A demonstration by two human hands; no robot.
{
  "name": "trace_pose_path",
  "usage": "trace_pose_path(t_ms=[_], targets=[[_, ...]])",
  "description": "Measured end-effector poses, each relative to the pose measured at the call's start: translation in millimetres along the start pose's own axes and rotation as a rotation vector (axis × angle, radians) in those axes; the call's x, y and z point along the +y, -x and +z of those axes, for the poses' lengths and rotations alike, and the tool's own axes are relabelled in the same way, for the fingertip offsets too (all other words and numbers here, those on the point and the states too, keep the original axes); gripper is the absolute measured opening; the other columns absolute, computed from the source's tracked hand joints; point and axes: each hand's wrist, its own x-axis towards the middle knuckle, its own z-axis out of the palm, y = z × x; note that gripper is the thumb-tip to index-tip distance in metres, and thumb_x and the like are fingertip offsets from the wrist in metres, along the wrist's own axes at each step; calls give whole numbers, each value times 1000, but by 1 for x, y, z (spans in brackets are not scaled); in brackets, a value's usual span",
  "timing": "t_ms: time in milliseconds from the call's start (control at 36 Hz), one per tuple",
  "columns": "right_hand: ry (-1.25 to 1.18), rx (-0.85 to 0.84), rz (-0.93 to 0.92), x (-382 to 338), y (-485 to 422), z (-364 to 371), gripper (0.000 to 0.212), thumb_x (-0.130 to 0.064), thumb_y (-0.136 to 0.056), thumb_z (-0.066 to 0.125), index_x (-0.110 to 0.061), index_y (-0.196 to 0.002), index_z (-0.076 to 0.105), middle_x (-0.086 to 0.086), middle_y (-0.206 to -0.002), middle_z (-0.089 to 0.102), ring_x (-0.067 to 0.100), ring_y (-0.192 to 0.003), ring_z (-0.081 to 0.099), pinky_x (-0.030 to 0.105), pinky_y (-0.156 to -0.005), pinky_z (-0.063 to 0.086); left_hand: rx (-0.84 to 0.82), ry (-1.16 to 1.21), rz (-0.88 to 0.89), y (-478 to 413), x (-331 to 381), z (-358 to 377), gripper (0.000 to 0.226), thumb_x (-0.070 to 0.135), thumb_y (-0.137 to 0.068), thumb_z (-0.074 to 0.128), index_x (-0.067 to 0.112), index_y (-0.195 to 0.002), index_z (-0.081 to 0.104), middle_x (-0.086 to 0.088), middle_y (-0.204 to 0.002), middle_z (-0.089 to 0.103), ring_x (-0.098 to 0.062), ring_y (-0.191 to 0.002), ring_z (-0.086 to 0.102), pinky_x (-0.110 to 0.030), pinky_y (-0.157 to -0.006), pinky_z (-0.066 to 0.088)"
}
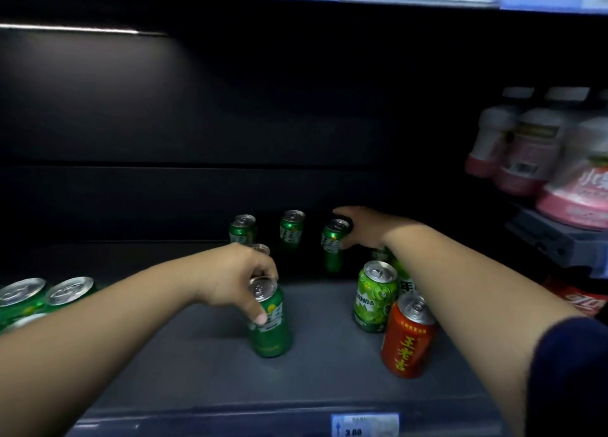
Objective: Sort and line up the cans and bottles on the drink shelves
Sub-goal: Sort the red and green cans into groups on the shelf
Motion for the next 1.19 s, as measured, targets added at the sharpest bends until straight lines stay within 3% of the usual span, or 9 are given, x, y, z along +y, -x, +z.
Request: trace_pose_path(t_ms=[83, 194, 278, 389, 528, 694, 806, 1056, 1194], targets=[[2, -43, -14, 0, -16, 8, 94, -31, -86, 79, -20, -160, 21, 5, -165, 27, 25, -147, 32, 31, -115, 29, 9, 55, -23, 6, -9, 0, 52, 45, -59, 91, 36, -105, 68, 21, -96, 69, 5, -86, 64, -27, -81, 54], [10, 16, -36, 1, -27, 17, 77, -25, -84, 81, -14, -150, 43, 9, -151, 47, 25, -133, 49, 29, -103, 40, 69, 54, -55, 11, -18, 1, 59, 50, -57, 90, 36, -110, 69, 21, -101, 69, 5, -91, 63, -25, -85, 53], [26, 32, -82, -2, -24, 15, 73, -22, -76, 87, -19, -140, 54, 6, -142, 55, 23, -123, 54, 27, -92, 42, 90, 57, -74, 12, -27, -2, 62, 51, -56, 90, 36, -113, 69, 21, -105, 69, 3, -95, 64, -26, -87, 53], [79, 5, -168, -22, -3, 7, 72, -27, -71, 89, -31, -136, 57, -2, -140, 55, 17, -119, 54, 31, -97, 47, 103, 51, -87, 16, -32, -11, 68, 50, -58, 91, 33, -119, 67, 19, -111, 67, -1, -100, 64, -28, -91, 52], [139, -87, -286, -67, 39, -7, 71, -36, -74, 87, -37, -137, 55, -7, -143, 51, 15, -125, 51, 30, -100, 44, 69, 17, -67, 28, -36, -28, 64, 51, -59, 90, 34, -117, 68, 21, -105, 68, 2, -94, 64, -29, -88, 53], [22, -150, -429, -124, 74, 6, 67, -24, -71, 91, -28, -131, 62, -21, -118, 61, -13, -97, 55, 6, -87, 41, 37, -44, -55, 55, -51, -42, 54, 47, -63, 90, 33, -110, 68, 19, -98, 68, 2, -88, 63, -28, -82, 53], [18, -129, -484, -161, 80, 28, 73, -25, -69, 91, -28, -134, 58, -16, -129, 61, 0, -115, 58, 22, -102, 45, 20, -68, -77, 73, -74, -44, 54, 45, -64, 90, 33, -111, 66, 17, -98, 68, 0, -88, 63, -29, -82, 53], [27, -81, -404, -215, 60, 80, 82, -30, -67, 91, -35, -135, 47, -12, -134, 54, 11, -116, 55, 36, -99, 49, -30, -85, -84, 101, -127, -48, 68, 35, -69, 89, 28, -131, 60, 12, -120, 64, -8, -106, 60, -30, -93, 50], [14, -51, -360, -234, 53, 99, 82, -26, -69, 90, -33, -138, 46, -12, -135, 53, 9, -117, 53, 30, -97, 47, -15, -57, -63, 106, -149, -46, 70, 37, -69, 89, 30, -132, 59, 12, -123, 62, -10, -109, 59, -29, -93, 49]])
